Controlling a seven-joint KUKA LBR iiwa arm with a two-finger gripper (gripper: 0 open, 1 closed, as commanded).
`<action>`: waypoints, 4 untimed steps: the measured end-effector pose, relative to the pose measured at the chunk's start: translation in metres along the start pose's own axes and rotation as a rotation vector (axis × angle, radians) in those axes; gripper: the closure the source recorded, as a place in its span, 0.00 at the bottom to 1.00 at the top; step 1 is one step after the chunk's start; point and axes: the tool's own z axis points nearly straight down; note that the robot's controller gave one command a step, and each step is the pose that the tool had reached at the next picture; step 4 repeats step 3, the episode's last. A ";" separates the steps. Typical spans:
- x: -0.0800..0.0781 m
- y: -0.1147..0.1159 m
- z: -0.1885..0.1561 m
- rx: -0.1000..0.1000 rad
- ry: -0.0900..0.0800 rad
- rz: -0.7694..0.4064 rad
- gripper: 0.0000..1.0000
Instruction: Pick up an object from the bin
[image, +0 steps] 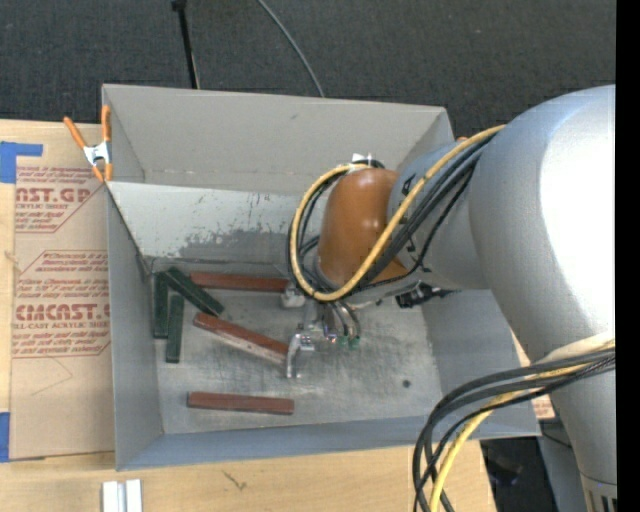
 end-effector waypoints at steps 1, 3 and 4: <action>0.001 0.037 -0.002 -0.004 0.001 0.191 1.00; -0.005 0.033 -0.135 0.003 0.022 0.192 1.00; -0.005 0.033 -0.135 0.003 0.022 0.192 1.00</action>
Offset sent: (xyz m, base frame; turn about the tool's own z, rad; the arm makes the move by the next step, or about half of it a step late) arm 0.0000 0.0000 0.0000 0.0000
